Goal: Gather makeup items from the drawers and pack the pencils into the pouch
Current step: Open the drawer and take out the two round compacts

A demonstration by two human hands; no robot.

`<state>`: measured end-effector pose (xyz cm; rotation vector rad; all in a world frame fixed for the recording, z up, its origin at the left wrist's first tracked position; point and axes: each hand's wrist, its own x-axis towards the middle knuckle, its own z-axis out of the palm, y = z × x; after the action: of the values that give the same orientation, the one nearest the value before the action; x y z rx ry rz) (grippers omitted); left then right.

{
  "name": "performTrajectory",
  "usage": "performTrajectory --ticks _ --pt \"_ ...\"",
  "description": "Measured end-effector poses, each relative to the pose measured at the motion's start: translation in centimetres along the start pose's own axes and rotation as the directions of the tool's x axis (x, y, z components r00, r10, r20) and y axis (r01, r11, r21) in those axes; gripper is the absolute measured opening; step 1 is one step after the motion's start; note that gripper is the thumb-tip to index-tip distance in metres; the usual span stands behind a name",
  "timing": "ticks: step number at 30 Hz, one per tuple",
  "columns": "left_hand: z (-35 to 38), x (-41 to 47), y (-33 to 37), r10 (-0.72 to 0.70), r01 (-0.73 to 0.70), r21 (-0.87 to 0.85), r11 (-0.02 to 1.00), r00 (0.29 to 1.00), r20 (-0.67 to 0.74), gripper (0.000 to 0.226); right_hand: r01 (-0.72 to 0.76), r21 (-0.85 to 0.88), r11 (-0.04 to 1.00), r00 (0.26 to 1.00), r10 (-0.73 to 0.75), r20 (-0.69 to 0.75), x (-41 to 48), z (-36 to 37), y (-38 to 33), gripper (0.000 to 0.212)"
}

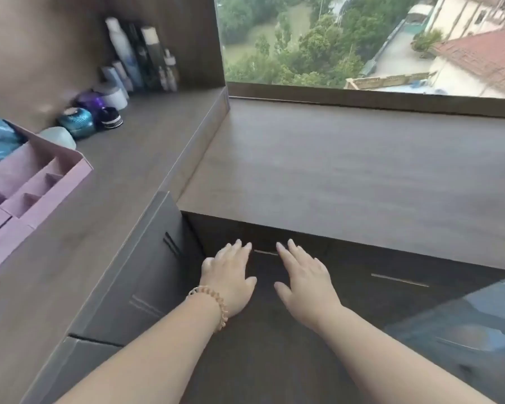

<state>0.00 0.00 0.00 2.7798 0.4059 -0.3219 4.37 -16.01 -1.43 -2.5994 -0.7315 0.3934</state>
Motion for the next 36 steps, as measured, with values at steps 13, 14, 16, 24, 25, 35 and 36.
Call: performTrajectory --ticks 13,14,16,24,25,35,36 --pt "10.8 9.1 -5.6 0.15 -0.156 0.375 0.914 0.988 0.044 0.076 0.052 -0.363 0.93 0.998 -0.065 -0.025 8.7 13.3 3.6 0.086" --pt "11.3 9.2 -6.0 0.147 -0.152 0.375 0.914 0.988 0.043 0.076 0.041 -0.368 0.929 0.996 -0.065 -0.053 8.8 13.8 3.7 0.085" --pt "12.0 9.1 -6.4 0.149 -0.141 0.365 0.921 0.989 0.005 0.076 0.007 -0.36 0.933 0.993 -0.048 -0.104 9.1 14.8 3.7 0.082" --pt "12.6 11.1 -6.5 0.186 -0.147 0.342 0.928 0.979 -0.084 0.073 -0.03 -0.366 0.93 0.99 -0.023 -0.14 10.8 15.4 3.1 0.079" --pt "12.7 10.8 -6.4 0.171 -0.138 0.329 0.934 0.983 -0.074 0.073 -0.026 -0.367 0.93 0.991 -0.025 -0.133 10.6 15.4 3.0 0.076" --pt "14.6 3.5 -7.5 0.149 -0.116 0.342 0.932 0.986 -0.071 0.069 0.092 -0.343 0.935 0.977 -0.152 -0.151 2.9 16.6 1.1 0.077" --pt "14.8 2.7 -7.7 0.159 -0.124 0.356 0.926 0.985 -0.072 0.065 0.14 -0.342 0.929 0.951 -0.223 -0.215 2.0 16.4 0.8 0.07"
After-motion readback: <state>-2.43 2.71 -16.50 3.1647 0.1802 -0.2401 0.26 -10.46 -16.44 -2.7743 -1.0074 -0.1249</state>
